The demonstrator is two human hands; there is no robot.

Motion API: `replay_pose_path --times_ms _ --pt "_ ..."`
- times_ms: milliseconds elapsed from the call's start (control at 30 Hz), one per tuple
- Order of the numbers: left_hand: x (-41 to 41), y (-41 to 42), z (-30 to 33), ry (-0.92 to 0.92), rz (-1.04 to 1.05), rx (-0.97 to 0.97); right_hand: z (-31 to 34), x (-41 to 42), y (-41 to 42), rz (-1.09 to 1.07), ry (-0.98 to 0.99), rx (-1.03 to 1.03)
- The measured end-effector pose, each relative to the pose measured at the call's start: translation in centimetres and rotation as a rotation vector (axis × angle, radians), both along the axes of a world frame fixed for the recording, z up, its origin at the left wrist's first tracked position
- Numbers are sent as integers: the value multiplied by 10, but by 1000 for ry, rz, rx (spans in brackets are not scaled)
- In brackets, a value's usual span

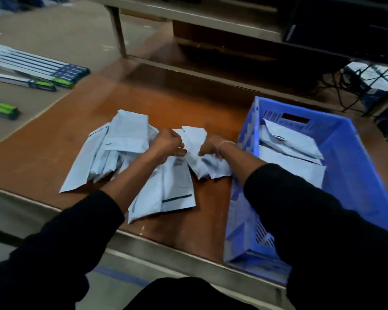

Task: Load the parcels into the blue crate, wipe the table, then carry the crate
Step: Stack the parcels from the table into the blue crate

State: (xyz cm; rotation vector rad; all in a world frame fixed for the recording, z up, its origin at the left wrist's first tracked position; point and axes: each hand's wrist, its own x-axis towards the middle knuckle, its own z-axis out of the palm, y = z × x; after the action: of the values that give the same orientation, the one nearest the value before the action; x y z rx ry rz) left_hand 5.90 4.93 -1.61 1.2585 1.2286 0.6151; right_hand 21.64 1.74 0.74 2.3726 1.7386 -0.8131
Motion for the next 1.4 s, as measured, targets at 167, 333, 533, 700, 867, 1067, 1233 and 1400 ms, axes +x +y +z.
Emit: replay_pose_path --times_ms 167,333,533,700,867,1067,1233,1400 --pt "-11 6 -16 -10 -31 22 -26 -10 3 -31 -190 77" --pt "-8 6 -10 -167 -14 -175 -19 -5 9 -119 -133 222" --pt "9 14 2 -269 112 -341 9 -6 6 10 -93 287" --pt "14 25 13 -156 173 -224 27 1 -4 -60 341 128" --pt "1 34 27 53 115 40 7 20 17 -238 455 -38" --pt "-23 37 36 266 -1 210 -40 -6 28 -63 -28 -50" --pt "-36 36 39 467 -50 292 -51 -25 23 12 -201 53" --pt "-40 40 38 372 -72 241 -35 -12 23 -230 76 143"
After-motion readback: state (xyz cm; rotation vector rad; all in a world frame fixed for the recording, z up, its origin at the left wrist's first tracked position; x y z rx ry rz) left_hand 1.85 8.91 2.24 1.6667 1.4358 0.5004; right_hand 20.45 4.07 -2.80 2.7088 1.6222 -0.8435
